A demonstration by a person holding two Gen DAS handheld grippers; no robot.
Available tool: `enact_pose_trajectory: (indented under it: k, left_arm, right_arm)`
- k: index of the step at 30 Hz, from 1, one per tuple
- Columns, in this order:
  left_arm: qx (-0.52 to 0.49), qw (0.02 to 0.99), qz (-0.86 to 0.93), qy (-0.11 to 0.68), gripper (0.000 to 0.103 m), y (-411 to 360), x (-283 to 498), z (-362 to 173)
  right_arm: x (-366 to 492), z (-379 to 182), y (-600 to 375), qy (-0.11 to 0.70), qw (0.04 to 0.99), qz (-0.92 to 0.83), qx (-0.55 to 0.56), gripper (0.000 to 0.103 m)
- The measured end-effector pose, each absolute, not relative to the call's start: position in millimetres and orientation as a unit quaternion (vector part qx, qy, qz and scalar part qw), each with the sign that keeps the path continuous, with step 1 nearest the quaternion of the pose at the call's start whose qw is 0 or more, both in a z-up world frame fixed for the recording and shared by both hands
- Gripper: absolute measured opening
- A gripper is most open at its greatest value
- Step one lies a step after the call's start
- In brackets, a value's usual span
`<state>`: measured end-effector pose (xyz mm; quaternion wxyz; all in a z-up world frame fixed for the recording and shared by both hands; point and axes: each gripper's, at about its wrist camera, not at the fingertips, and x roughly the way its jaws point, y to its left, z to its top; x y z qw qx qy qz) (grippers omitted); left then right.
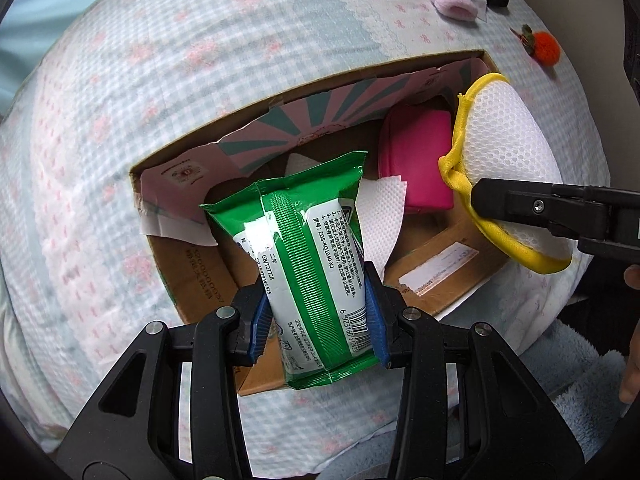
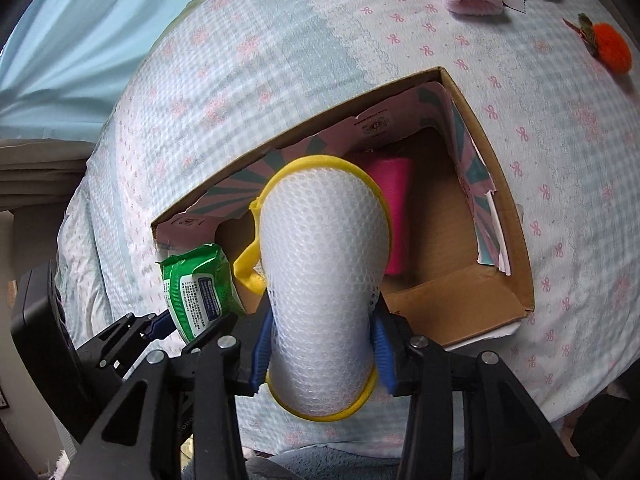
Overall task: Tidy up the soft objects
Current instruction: 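Open both tools to release the pack and sponge into the box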
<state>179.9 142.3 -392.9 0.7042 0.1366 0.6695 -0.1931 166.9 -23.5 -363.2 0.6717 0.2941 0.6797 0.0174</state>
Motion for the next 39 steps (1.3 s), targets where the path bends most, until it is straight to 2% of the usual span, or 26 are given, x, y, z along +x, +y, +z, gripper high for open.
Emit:
enact_pose_trajectory:
  k: [1, 2, 3, 4, 5, 7, 24, 39]
  left_arm:
    - [0.137, 0.702, -0.198, 0.670, 0.080, 141.9, 180.2, -392.8]
    - [0.141, 0.703, -0.198, 0.669, 0.099, 141.0, 180.6, -393.0]
    - [0.147, 0.707, -0.194, 0.664, 0.103, 140.0, 180.2, -392.1]
    - [0.146, 0.713, -0.197, 0.657, 0.103, 140.1, 179.6, -389.1]
    - [0.142, 0.711, -0.204, 0.657, 0.103, 139.8, 180.3, -387.7]
    - [0.142, 0.710, -0.205, 0.659, 0.103, 140.2, 182.6, -384.7]
    - [0.116, 0.747, -0.167, 0.633, 0.103, 151.1, 163.4, -349.5]
    - [0.013, 0.817, -0.149, 0.557, 0.103, 130.6, 126.8, -250.9]
  right_arm:
    - [167.9, -363.7, -22.2, 0.678, 0.674, 0.012, 0.294, 0.052]
    - [168.4, -363.9, -21.1, 0.675, 0.677, 0.005, 0.292, 0.068]
    - [168.7, -364.3, -20.4, 0.671, 0.682, -0.002, 0.291, 0.077]
    - [168.5, -364.5, -19.8, 0.666, 0.687, -0.008, 0.290, 0.091]
    - [168.1, -364.2, -19.0, 0.662, 0.691, -0.011, 0.289, 0.099]
    - [167.4, -363.3, -17.9, 0.659, 0.699, -0.013, 0.277, 0.102]
    - [146.8, -327.3, -23.2, 0.618, 0.740, 0.007, 0.264, 0.102]
    - [80.3, -185.2, -89.3, 0.519, 0.847, -0.009, 0.111, 0.102]
